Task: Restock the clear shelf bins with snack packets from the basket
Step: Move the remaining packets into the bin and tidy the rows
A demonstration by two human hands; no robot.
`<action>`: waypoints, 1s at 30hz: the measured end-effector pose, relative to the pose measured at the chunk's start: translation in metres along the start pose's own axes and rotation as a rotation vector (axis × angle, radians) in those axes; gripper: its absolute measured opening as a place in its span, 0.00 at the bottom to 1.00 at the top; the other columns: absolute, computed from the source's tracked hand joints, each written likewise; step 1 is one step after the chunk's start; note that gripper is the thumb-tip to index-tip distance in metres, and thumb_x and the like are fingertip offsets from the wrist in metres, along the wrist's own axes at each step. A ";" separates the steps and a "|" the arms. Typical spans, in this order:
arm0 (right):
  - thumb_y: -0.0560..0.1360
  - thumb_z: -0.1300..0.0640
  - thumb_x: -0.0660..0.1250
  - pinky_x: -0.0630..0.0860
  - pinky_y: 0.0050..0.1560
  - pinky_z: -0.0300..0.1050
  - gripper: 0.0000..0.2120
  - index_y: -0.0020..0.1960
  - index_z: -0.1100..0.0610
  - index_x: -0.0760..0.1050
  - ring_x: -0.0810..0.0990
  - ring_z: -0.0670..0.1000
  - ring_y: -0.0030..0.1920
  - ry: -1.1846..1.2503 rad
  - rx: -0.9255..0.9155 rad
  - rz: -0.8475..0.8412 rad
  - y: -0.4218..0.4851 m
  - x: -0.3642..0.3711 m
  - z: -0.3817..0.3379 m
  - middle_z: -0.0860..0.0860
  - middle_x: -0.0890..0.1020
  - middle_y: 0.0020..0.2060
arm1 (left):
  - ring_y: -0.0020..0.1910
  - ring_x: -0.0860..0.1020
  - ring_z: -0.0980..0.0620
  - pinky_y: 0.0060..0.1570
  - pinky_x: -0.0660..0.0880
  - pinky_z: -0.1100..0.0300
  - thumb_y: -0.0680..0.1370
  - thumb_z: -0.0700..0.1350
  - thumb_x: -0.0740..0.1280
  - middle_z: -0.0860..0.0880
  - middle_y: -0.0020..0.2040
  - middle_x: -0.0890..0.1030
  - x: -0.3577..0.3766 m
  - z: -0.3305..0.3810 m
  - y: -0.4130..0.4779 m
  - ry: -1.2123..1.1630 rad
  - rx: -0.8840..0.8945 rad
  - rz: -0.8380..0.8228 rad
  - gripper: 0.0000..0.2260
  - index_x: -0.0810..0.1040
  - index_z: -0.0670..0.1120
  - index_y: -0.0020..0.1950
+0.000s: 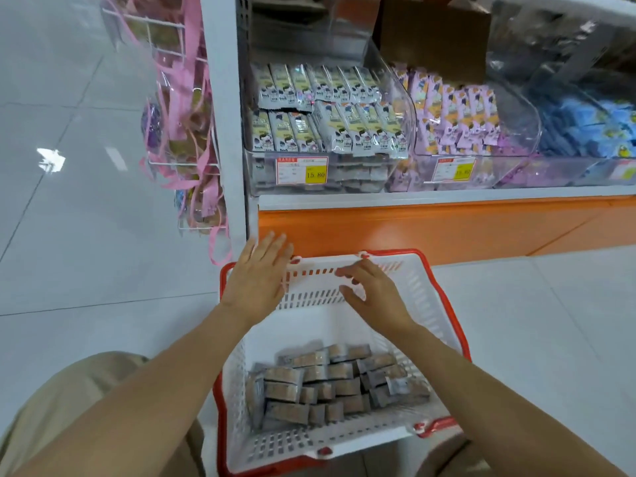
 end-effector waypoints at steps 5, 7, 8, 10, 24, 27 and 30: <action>0.76 0.57 0.69 0.78 0.53 0.46 0.12 0.59 0.54 0.79 0.78 0.49 0.49 -0.048 0.177 -0.176 -0.046 0.066 0.056 0.50 0.80 0.54 | 0.79 0.43 0.45 0.76 0.37 0.46 0.81 0.52 0.60 0.45 0.81 0.44 0.052 -0.015 -0.011 -0.029 -0.077 -0.132 0.35 0.42 0.46 0.80; 0.77 0.54 0.68 0.75 0.53 0.43 0.13 0.61 0.53 0.78 0.78 0.50 0.53 -0.066 0.251 -0.276 -0.062 0.092 0.078 0.50 0.79 0.57 | 0.79 0.47 0.44 0.76 0.39 0.46 0.78 0.49 0.64 0.45 0.81 0.49 0.060 -0.018 -0.015 -0.060 -0.058 -0.077 0.37 0.46 0.45 0.81; 0.78 0.54 0.67 0.74 0.54 0.43 0.13 0.62 0.53 0.77 0.77 0.51 0.55 -0.066 0.283 -0.331 -0.069 0.104 0.086 0.51 0.78 0.58 | 0.79 0.49 0.44 0.76 0.40 0.46 0.77 0.48 0.65 0.45 0.80 0.50 0.063 -0.019 -0.016 -0.076 -0.052 -0.061 0.38 0.48 0.45 0.81; 0.78 0.54 0.66 0.72 0.55 0.44 0.14 0.63 0.52 0.75 0.76 0.53 0.60 -0.072 0.342 -0.427 -0.080 0.126 0.101 0.51 0.76 0.61 | 0.79 0.49 0.44 0.77 0.41 0.46 0.77 0.47 0.64 0.45 0.80 0.51 0.069 -0.020 -0.016 -0.079 -0.038 -0.043 0.37 0.48 0.45 0.81; 0.77 0.56 0.64 0.74 0.57 0.51 0.14 0.62 0.55 0.76 0.73 0.55 0.59 -0.184 0.395 -0.562 -0.088 0.192 0.130 0.53 0.76 0.56 | 0.79 0.45 0.44 0.77 0.42 0.43 0.78 0.49 0.60 0.45 0.81 0.47 0.076 -0.018 -0.017 -0.057 -0.045 -0.035 0.37 0.44 0.45 0.81; 0.74 0.53 0.68 0.73 0.55 0.47 0.15 0.60 0.56 0.76 0.72 0.53 0.57 -0.107 0.348 -0.537 -0.074 0.178 0.122 0.52 0.75 0.53 | 0.79 0.47 0.44 0.77 0.44 0.43 0.78 0.48 0.61 0.44 0.81 0.49 0.074 -0.019 -0.016 -0.065 -0.054 -0.037 0.36 0.46 0.45 0.81; 0.71 0.53 0.72 0.69 0.51 0.42 0.16 0.57 0.56 0.77 0.71 0.52 0.55 -0.049 0.320 -0.457 -0.053 0.158 0.118 0.51 0.73 0.50 | 0.79 0.50 0.43 0.77 0.47 0.42 0.77 0.47 0.62 0.44 0.80 0.54 0.072 -0.018 -0.016 -0.075 -0.071 -0.032 0.35 0.50 0.44 0.80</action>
Point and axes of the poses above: each hand's wrist, its own y-axis towards the middle knuckle, its own x-axis out of the palm, z = x × y, the point moved 10 cm from there along y, towards the middle knuckle
